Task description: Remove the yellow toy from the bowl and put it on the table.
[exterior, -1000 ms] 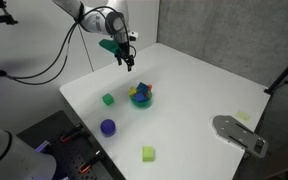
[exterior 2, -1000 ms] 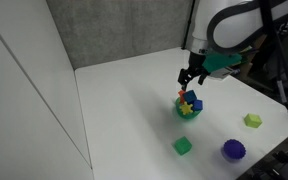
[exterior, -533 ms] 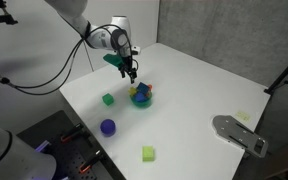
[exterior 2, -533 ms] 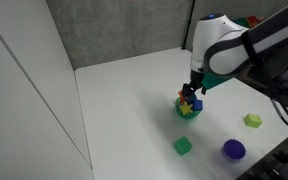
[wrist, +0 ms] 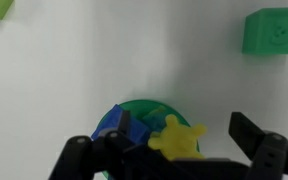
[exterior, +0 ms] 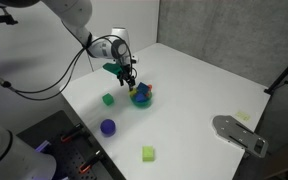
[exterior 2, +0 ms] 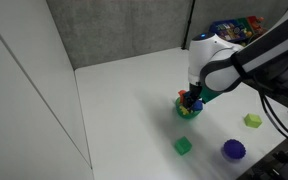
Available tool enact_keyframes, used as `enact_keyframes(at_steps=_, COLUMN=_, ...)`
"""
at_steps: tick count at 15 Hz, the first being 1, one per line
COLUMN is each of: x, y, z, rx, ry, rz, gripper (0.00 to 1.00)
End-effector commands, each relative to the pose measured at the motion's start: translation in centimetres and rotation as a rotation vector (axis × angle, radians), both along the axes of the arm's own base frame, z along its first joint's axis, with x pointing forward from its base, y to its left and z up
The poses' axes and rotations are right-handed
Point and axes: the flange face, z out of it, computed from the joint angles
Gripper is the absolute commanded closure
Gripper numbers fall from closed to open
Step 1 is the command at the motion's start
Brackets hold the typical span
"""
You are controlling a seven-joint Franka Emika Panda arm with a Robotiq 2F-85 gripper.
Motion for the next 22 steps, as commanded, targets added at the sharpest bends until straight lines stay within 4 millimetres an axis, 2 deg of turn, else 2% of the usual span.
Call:
enact_keyframes(at_steps=1, x=0.4, y=0.5, z=-1.0, rx=-0.029, ry=-0.029, rz=0.003, gripper=0.0)
enact_keyframes(at_steps=6, x=1.2, y=1.1, z=-2.5, rx=-0.052, ry=-0.056, rz=0.012, gripper=0.0)
enact_keyframes(at_steps=18, x=4.1, y=3.2, z=-4.3, rx=-0.052, ry=-0.074, rz=0.014, gripper=0.0)
enact_keyframes(at_steps=19, x=4.3, y=3.2, z=-4.5, rx=-0.05, ry=-0.073, rz=0.014, gripper=0.09)
enact_keyframes(at_steps=20, x=4.5, y=3.2, z=-4.5, rx=-0.047, ry=-0.072, rz=0.013, gripper=0.28)
enact_keyframes(at_steps=22, x=4.8, y=3.2, z=-4.6, rx=-0.046, ry=-0.072, rz=0.011, gripper=0.44)
